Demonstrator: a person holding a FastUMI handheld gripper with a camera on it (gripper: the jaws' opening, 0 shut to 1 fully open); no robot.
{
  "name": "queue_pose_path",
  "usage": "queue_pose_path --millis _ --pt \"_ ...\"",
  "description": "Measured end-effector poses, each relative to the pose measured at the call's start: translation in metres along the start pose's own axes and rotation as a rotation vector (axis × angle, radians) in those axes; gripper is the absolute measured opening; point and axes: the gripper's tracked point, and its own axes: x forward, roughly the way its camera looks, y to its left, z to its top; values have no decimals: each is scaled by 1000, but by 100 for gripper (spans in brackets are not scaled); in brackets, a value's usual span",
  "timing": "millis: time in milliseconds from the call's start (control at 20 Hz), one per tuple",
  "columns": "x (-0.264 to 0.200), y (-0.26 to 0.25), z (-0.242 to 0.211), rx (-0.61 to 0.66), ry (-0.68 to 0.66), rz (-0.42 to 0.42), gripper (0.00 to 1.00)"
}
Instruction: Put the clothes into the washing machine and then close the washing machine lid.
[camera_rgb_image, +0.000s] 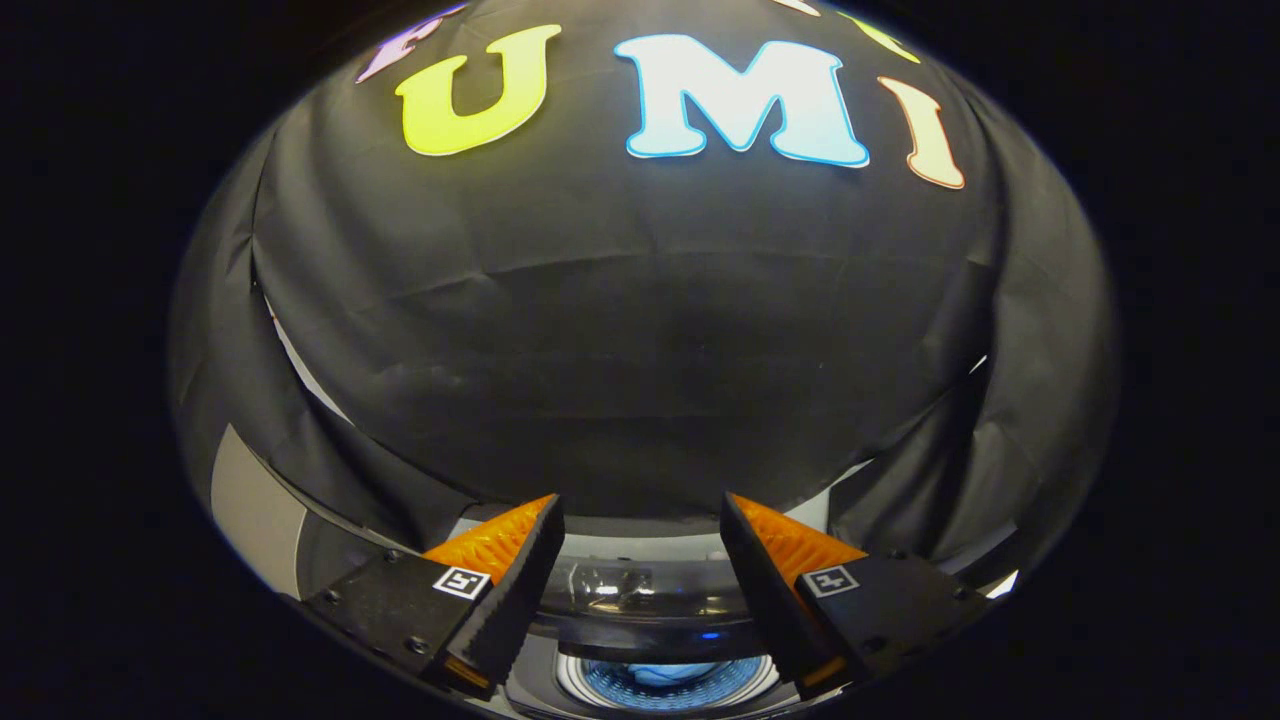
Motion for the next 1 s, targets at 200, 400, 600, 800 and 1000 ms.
queue_pose_path --millis 200,400,600,800,1000 --pt "-3 -1 -7 -11 21 -6 98" --pt "-9 0 -12 -13 33 -5 98" --pt "-15 0 -18 -14 17 -4 98" --pt "-23 1 -24 -14 6 -5 98" --pt "-30 1 -30 -16 -17 -9 98"
